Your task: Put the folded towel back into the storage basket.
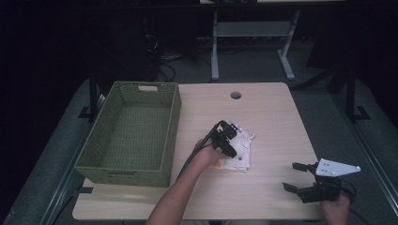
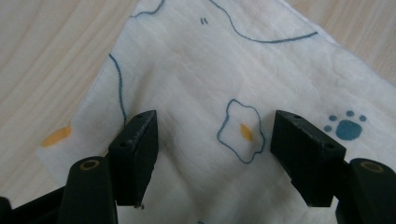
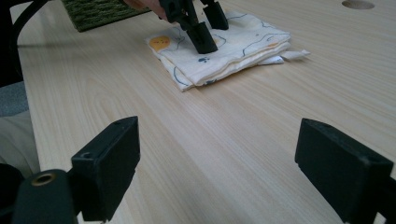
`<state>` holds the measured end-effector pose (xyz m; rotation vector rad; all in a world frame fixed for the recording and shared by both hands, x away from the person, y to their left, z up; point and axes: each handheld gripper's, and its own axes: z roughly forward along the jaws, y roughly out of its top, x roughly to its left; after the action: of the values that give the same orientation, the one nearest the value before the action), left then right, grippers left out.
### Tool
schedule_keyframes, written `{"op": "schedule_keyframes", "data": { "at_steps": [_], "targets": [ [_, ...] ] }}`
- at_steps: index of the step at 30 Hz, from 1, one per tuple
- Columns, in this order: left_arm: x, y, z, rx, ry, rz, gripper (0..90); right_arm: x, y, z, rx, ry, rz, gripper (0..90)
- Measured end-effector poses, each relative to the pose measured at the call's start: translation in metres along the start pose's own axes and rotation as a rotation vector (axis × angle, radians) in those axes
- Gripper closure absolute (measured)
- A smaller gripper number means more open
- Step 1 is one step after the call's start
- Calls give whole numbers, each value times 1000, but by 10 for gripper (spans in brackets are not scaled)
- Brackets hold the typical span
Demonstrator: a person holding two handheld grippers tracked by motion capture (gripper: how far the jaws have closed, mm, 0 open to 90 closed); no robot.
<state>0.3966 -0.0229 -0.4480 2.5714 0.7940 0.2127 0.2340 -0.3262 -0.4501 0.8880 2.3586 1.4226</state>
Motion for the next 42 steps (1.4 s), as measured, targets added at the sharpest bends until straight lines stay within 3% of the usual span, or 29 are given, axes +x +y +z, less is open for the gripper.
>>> {"op": "schedule_keyframes", "data": {
  "at_steps": [10,15,22,28,33,42],
  "targets": [
    [3,-9,-2,-66,4,-30,487,1,1,-1,-7,-3,-6,135],
    [2,-9,-2,-68,7,-31,532,2,1,0,-9,-3,-4,135],
    [5,-9,-2,-77,18,-34,664,2,1,0,-9,-4,-5,135],
    [5,-4,-2,-49,44,-30,778,2,1,0,-11,-6,-6,135],
    [3,3,-3,6,55,-3,805,2,1,-1,-14,-5,-8,135],
    [5,3,-11,8,15,-30,812,2,0,-5,-18,-15,0,135]
  ]
}}
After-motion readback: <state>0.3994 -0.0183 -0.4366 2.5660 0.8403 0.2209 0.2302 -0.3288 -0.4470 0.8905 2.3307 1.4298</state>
